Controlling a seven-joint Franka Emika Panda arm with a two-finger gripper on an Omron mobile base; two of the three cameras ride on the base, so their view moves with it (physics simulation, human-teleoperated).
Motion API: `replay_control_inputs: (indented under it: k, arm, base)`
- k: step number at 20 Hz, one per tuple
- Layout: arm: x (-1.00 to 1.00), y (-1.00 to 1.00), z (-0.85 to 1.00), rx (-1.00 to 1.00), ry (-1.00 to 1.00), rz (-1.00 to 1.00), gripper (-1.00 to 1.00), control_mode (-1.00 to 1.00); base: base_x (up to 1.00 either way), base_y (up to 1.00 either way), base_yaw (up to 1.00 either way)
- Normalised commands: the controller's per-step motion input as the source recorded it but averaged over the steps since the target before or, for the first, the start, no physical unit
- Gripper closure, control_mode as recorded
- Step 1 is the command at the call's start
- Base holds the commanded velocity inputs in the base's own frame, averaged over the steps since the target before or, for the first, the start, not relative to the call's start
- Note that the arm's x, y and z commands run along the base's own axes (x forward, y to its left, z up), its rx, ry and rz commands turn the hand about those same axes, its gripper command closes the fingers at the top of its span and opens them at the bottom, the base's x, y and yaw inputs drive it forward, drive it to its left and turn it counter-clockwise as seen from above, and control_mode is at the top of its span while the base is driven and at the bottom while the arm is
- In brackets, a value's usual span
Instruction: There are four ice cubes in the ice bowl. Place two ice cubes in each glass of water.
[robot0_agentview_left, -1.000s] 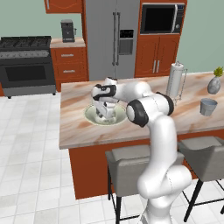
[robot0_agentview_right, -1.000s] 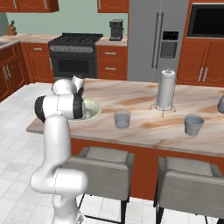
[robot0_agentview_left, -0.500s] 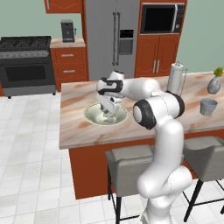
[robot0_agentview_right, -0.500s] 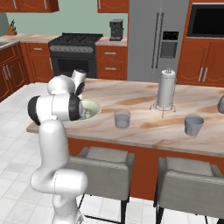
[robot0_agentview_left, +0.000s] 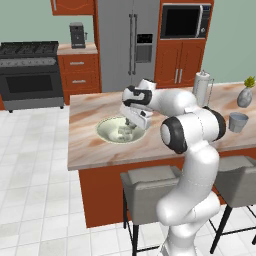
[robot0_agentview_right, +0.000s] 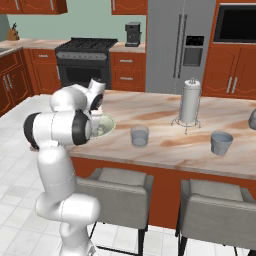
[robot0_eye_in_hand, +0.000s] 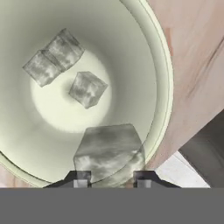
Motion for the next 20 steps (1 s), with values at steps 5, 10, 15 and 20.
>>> replay_control_inputs:
  k: [5,10,15,20]
  arm:
    - [-0.22,-0.46,0.24,0.0,0.0,0.17,1.0,-1.0]
    - [-0.12,-0.46,0.28,0.0,0.09,0.25,1.0,-1.0]
    - [-0.09,-0.48,0.19,-0.01,0.07,0.24,1.0,-1.0]
    - [-0.08,-0.48,0.09,-0.08,0.0,0.18,1.0,-1.0]
  base:
    - [0.0,0.0,0.0]
    - [0.0,0.0,0.0]
    - [0.0,0.0,0.0]
    - [0.0,0.0,0.0]
